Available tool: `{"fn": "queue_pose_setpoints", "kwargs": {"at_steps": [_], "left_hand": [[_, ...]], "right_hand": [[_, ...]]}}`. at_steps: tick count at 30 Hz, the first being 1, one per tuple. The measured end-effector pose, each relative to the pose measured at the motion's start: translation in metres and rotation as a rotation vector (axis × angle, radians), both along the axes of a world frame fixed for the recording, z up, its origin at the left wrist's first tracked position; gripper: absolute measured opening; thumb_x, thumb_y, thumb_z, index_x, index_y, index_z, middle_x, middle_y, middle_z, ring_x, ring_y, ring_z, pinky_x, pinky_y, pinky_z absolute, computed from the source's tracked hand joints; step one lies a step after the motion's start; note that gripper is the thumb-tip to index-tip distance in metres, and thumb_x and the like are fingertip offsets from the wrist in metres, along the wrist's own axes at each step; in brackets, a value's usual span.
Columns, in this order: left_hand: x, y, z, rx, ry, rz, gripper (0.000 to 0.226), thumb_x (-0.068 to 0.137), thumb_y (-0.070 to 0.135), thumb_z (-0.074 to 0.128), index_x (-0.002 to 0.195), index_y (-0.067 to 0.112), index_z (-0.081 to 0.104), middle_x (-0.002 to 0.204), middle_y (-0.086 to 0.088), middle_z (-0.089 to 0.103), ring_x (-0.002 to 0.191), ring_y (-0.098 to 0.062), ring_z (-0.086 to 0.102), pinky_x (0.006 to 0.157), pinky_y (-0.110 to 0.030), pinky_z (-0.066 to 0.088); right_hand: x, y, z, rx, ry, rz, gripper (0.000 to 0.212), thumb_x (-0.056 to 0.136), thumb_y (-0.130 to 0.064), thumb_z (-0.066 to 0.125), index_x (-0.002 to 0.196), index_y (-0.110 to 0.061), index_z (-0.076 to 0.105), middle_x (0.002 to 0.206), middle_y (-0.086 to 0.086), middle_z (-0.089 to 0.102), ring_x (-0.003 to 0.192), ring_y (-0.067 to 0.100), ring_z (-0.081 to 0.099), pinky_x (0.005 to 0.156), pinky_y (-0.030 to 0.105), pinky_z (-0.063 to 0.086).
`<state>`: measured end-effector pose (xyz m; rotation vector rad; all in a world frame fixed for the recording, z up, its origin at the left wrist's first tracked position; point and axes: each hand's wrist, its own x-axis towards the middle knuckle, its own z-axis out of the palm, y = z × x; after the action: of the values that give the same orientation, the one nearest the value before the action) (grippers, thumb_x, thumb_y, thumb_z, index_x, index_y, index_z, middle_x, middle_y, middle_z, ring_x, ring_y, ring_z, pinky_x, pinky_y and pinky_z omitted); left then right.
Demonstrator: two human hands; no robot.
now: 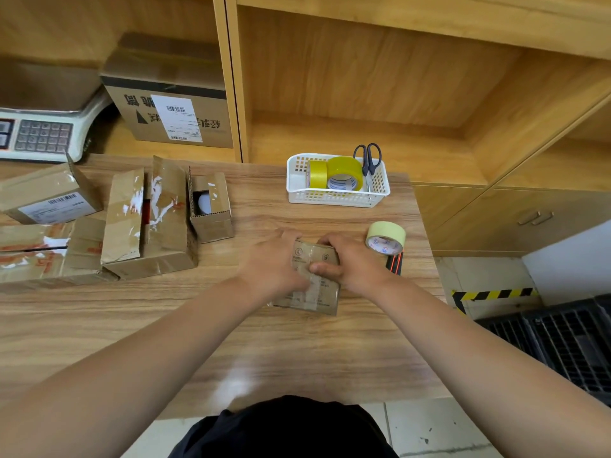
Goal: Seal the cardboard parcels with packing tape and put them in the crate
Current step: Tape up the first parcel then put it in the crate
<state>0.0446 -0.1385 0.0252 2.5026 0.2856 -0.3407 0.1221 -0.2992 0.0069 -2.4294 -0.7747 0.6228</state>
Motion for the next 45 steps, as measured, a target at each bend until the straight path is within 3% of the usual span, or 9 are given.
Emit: {"fn": "queue_pose_setpoints", "kwargs": {"at_steps": [6, 12, 16, 21, 28, 32, 37, 42, 45], "left_hand": [[0.005, 0.006, -0.007, -0.045, 0.038, -0.073, 0.116, 0.060, 0.036, 0.083, 0.150, 0.033, 0.010, 0.153, 0.000, 0.016, 0.126, -0.026, 0.045, 0.098, -0.031, 0.042], [0.006, 0.013, -0.008, -0.069, 0.099, -0.170, 0.132, 0.056, 0.037, 0.088, 0.148, 0.039, -0.007, 0.151, 0.005, 0.007, 0.133, -0.027, 0.033, 0.103, -0.038, 0.041], [0.011, 0.016, -0.007, -0.063, 0.127, -0.209, 0.135, 0.055, 0.036, 0.089, 0.149, 0.037, -0.008, 0.147, 0.001, 0.011, 0.132, -0.027, 0.033, 0.099, -0.036, 0.042], [0.015, 0.019, -0.005, -0.020, 0.081, -0.212, 0.122, 0.055, 0.039, 0.089, 0.147, 0.036, 0.009, 0.143, 0.002, 0.019, 0.128, -0.023, 0.035, 0.096, -0.031, 0.038], [0.014, 0.024, -0.015, -0.029, -0.025, -0.216, 0.106, 0.057, 0.053, 0.079, 0.144, 0.033, 0.022, 0.137, 0.003, 0.028, 0.130, -0.015, 0.029, 0.100, -0.033, 0.035], [0.013, 0.027, -0.022, -0.098, -0.079, -0.158, 0.096, 0.050, 0.071, 0.054, 0.136, 0.037, 0.033, 0.131, 0.008, 0.037, 0.126, -0.014, 0.035, 0.102, -0.042, 0.038], [0.014, 0.023, -0.031, -0.060, -0.248, -0.124, 0.073, 0.068, 0.065, 0.048, 0.130, 0.029, 0.049, 0.127, 0.006, 0.048, 0.120, -0.013, 0.033, 0.096, -0.025, 0.027], [0.022, 0.014, -0.034, -0.208, -0.365, 0.093, 0.015, 0.084, 0.041, 0.060, 0.083, 0.026, 0.062, 0.095, 0.005, 0.063, 0.096, -0.011, 0.040, 0.083, -0.032, 0.039], [0.024, 0.008, -0.030, -0.215, -0.358, 0.170, 0.024, 0.087, 0.034, 0.062, 0.068, 0.020, 0.057, 0.082, 0.005, 0.060, 0.092, -0.014, 0.045, 0.077, -0.034, 0.044]], "right_hand": [[-0.011, 0.008, -0.003, 0.090, -0.085, -0.212, 0.060, 0.082, -0.039, 0.069, 0.130, -0.010, 0.047, 0.123, 0.008, 0.050, 0.110, 0.021, 0.050, 0.082, 0.028, 0.038], [-0.017, 0.004, -0.003, 0.100, 0.003, -0.166, 0.078, 0.078, -0.041, 0.074, 0.141, -0.016, 0.035, 0.131, 0.004, 0.041, 0.114, 0.015, 0.046, 0.090, 0.024, 0.036], [-0.016, 0.000, -0.001, 0.041, 0.138, -0.073, 0.120, 0.062, -0.042, 0.086, 0.151, -0.021, 0.008, 0.144, -0.001, 0.020, 0.131, 0.018, 0.034, 0.108, 0.033, 0.034], [-0.009, 0.001, -0.001, -0.027, 0.116, -0.020, 0.131, 0.055, -0.046, 0.088, 0.151, -0.024, 0.001, 0.145, -0.003, 0.013, 0.134, 0.021, 0.031, 0.106, 0.036, 0.037], [-0.002, 0.001, -0.001, -0.047, -0.052, -0.009, 0.099, 0.052, -0.056, 0.085, 0.129, -0.019, 0.037, 0.119, -0.007, 0.036, 0.099, 0.014, 0.049, 0.073, 0.029, 0.041], [0.004, 0.000, -0.005, 0.036, -0.060, -0.055, 0.071, 0.059, -0.054, 0.082, 0.110, -0.020, 0.047, 0.105, -0.008, 0.043, 0.092, 0.015, 0.051, 0.075, 0.034, 0.045], [0.008, -0.001, -0.011, 0.146, -0.101, -0.086, 0.046, 0.072, -0.050, 0.075, 0.096, -0.017, 0.055, 0.094, -0.005, 0.051, 0.084, 0.017, 0.053, 0.070, 0.034, 0.044], [0.003, 0.008, -0.012, 0.192, -0.199, -0.170, 0.027, 0.088, -0.041, 0.061, 0.075, -0.019, 0.051, 0.078, -0.002, 0.054, 0.073, 0.019, 0.053, 0.062, 0.035, 0.040], [-0.001, 0.015, -0.012, 0.181, -0.254, -0.226, 0.032, 0.094, -0.038, 0.054, 0.069, -0.019, 0.044, 0.071, -0.003, 0.047, 0.067, 0.020, 0.048, 0.057, 0.031, 0.031]]}}
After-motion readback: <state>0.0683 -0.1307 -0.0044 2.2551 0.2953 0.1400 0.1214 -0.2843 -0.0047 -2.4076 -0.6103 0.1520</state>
